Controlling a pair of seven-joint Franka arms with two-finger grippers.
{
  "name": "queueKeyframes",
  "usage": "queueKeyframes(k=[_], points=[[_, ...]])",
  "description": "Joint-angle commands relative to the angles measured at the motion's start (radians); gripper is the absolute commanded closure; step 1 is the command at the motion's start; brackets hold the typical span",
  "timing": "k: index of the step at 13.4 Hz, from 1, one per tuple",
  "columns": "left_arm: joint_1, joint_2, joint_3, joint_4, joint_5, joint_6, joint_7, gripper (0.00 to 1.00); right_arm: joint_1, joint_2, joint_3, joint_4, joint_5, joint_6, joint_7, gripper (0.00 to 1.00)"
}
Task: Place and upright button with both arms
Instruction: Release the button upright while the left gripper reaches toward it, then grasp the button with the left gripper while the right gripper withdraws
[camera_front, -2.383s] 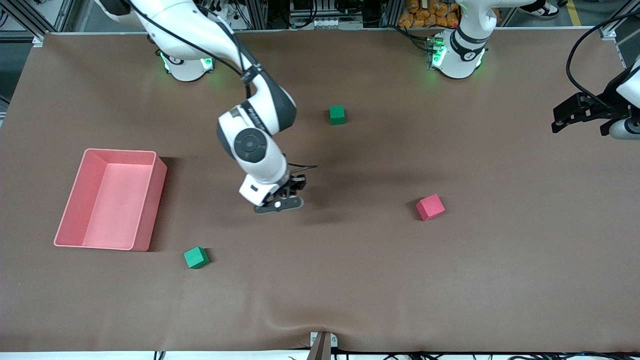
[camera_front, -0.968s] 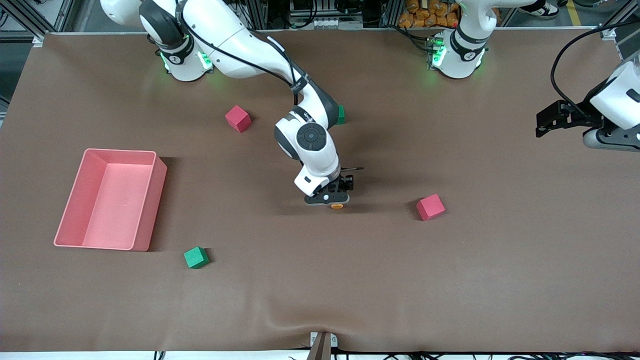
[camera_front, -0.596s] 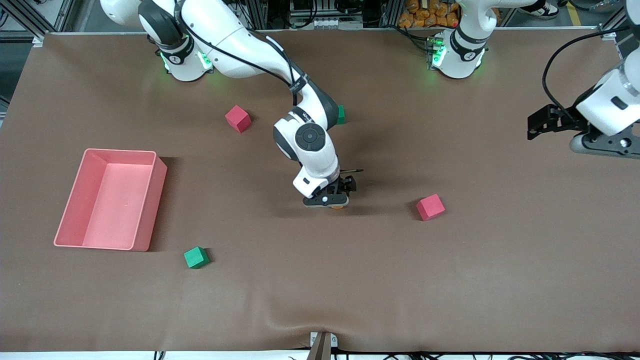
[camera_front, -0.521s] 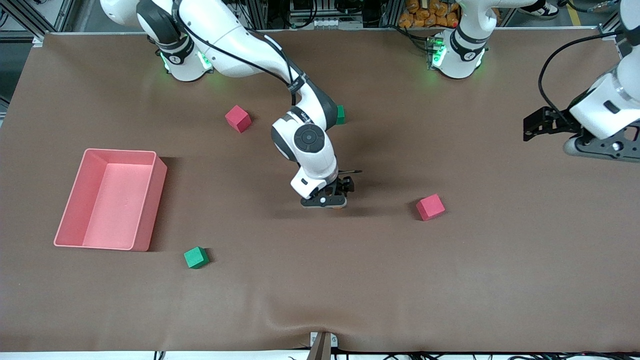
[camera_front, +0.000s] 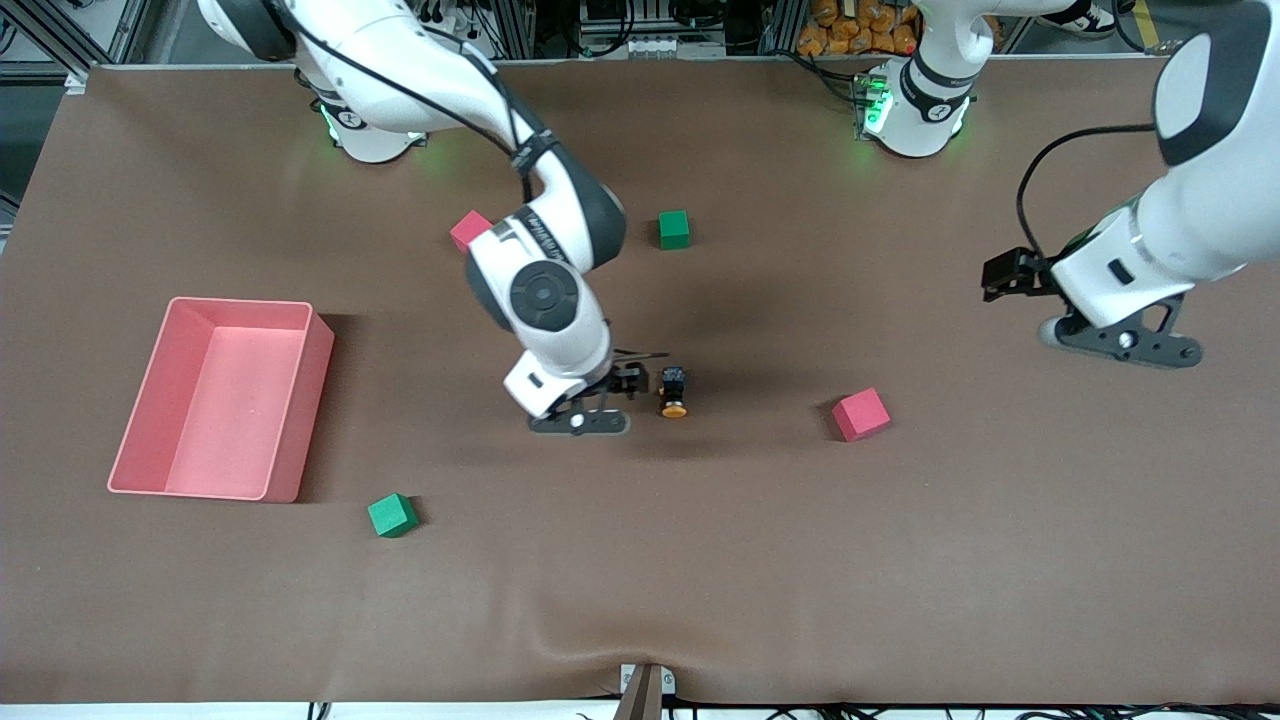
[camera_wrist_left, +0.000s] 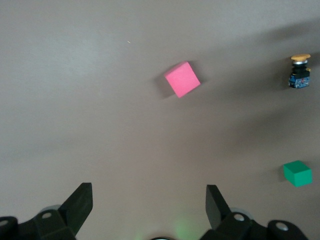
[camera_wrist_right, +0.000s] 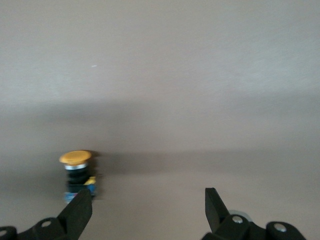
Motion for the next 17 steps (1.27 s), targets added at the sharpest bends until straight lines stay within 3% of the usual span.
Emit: queueKeyframes(k=[1,7,11,14,17], points=[[-0.051,0.083,-0.002,0.049,-0.018,0.003,-0.077,0.00,-0.075,-0.169,0.015,-0.247,-0.012,0.019,-0.135,0.00],[-0.224,0.324,-0.002,0.187,-0.018,0.040,-0.280,0.00,-0.222,-0.437,0.014,-0.581,-0.012,0.039,-0.180,0.00],[-0.293,0.419,-0.002,0.201,-0.019,0.144,-0.323,0.00,-0.311,-0.594,-0.006,-0.733,-0.038,0.036,-0.201,0.00],[-0.341,0.468,-0.003,0.216,-0.024,0.186,-0.408,0.00,-0.404,-0.695,-0.014,-0.781,-0.118,-0.050,-0.295,0.00],[-0.401,0.528,0.003,0.240,-0.067,0.279,-0.544,0.00,-0.518,-0.748,-0.014,-0.790,-0.122,-0.070,-0.428,0.00]])
